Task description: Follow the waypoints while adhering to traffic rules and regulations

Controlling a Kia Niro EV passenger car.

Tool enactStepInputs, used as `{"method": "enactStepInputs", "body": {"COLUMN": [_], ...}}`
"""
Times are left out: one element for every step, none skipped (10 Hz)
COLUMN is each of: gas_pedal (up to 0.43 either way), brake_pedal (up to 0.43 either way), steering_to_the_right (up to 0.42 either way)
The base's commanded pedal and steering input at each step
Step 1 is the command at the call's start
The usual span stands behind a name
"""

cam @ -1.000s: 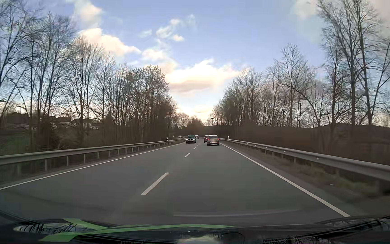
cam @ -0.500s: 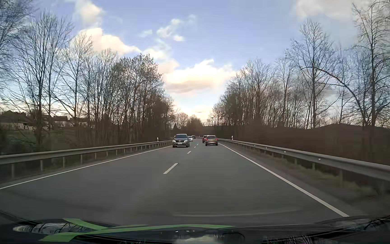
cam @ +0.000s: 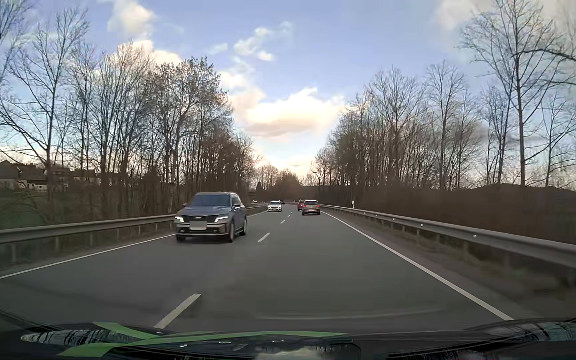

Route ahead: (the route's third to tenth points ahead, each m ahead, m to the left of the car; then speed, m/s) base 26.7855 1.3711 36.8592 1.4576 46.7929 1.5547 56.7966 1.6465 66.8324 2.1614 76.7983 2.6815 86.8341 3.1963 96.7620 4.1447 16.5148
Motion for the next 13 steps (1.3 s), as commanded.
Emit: {"method": "enactStepInputs", "body": {"gas_pedal": [0.079,0.079,0.079,0.079,0.079,0.079,0.079,0.079,0.079,0.079,0.079,0.079,0.079], "brake_pedal": [0.000,0.000,0.000,0.000,0.000,0.000,0.000,0.000,0.000,0.000,0.000,0.000,0.000], "steering_to_the_right": [-0.003,-0.003,-0.003,-0.003,-0.003,-0.005,-0.005,-0.005,-0.005,-0.005,-0.005,-0.005,-0.005]}}
